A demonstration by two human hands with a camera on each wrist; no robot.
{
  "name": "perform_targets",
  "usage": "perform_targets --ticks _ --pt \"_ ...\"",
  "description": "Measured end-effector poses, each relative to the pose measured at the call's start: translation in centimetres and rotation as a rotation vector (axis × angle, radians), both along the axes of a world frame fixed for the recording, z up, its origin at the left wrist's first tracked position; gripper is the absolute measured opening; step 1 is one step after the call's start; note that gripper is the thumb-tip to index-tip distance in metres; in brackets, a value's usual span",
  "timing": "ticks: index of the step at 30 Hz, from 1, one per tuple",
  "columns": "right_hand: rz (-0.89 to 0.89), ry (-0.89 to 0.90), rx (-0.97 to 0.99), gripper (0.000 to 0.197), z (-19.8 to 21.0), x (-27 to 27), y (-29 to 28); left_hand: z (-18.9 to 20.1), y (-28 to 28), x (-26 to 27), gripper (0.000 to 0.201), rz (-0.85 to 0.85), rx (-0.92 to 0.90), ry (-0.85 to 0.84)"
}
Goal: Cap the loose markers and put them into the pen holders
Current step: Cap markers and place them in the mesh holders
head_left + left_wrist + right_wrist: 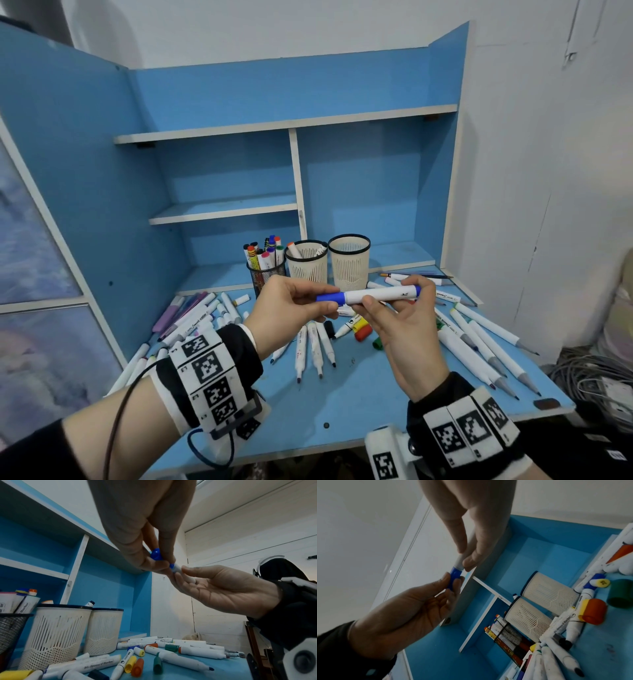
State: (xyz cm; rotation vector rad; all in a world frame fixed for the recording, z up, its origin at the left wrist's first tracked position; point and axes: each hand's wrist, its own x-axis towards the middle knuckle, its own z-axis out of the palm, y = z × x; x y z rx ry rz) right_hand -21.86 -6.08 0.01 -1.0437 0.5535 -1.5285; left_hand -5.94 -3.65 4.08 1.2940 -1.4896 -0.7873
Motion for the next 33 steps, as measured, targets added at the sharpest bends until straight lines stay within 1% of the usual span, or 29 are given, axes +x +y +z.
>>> perform_targets --ticks 3,6,9,11,13,15,18,22,24,27,29,31,33 --pt "-0.064 0.018 -0.032 0.048 -0.2 0.6 -0.2 0.2 0.1 0.0 0.024 0.012 -0.030 -0.005" --pt "-0.106 0.045 -0.073 0.054 -0.1 1.2 -0.3 0.4 0.1 0.1 0.026 0.009 -0.035 0.033" --pt "-0.085 0.097 -0.126 0.055 0.7 1.3 -0.5 0.5 0.1 0.8 0.024 -0.002 -0.031 0.057" --pt "-0.044 0.166 -0.151 0.055 1.2 1.3 -1.0 0.4 -0.2 1.4 0.024 -0.013 -0.008 0.079" --pt "-0.025 0.270 -0.173 0.055 1.7 1.4 -1.6 0.1 -0.9 2.1 0.023 -0.024 0.033 0.033" --pt "-0.041 0.347 -0.195 0.056 2.2 1.7 -2.2 -0.6 -1.8 2.9 0.019 -0.038 0.079 -0.092" --pt "-0.082 0.394 -0.227 0.056 2.9 2.1 -3.4 -2.3 -3.6 4.0 0.020 -0.025 0.138 -0.373" --pt "-0.130 0.457 -0.272 0.059 4.1 2.7 -6.1 -4.6 -6.3 5.3 0.034 0.015 0.260 -0.765" --pt "-0.143 0.489 -0.297 0.058 4.8 3.1 -7.5 -5.1 -7.6 5.6 0.045 0.010 0.342 -0.903" --pt "-0.194 0.552 -0.326 0.056 5.5 3.8 -9.5 -5.4 -9.1 5.6 0.064 -0.024 0.478 -1.039" --pt "-0.203 0.570 -0.334 0.055 5.7 4.4 -10.8 -5.4 -9.8 5.5 0.070 -0.065 0.532 -1.090" --pt "-0.209 0.585 -0.330 0.049 5.6 4.9 -12.1 -5.2 -10.3 5.3 0.068 -0.098 0.548 -1.120" --pt "-0.224 0.618 -0.327 0.045 5.3 5.5 -13.4 -5.2 -10.7 5.2 0.060 -0.116 0.539 -1.127"
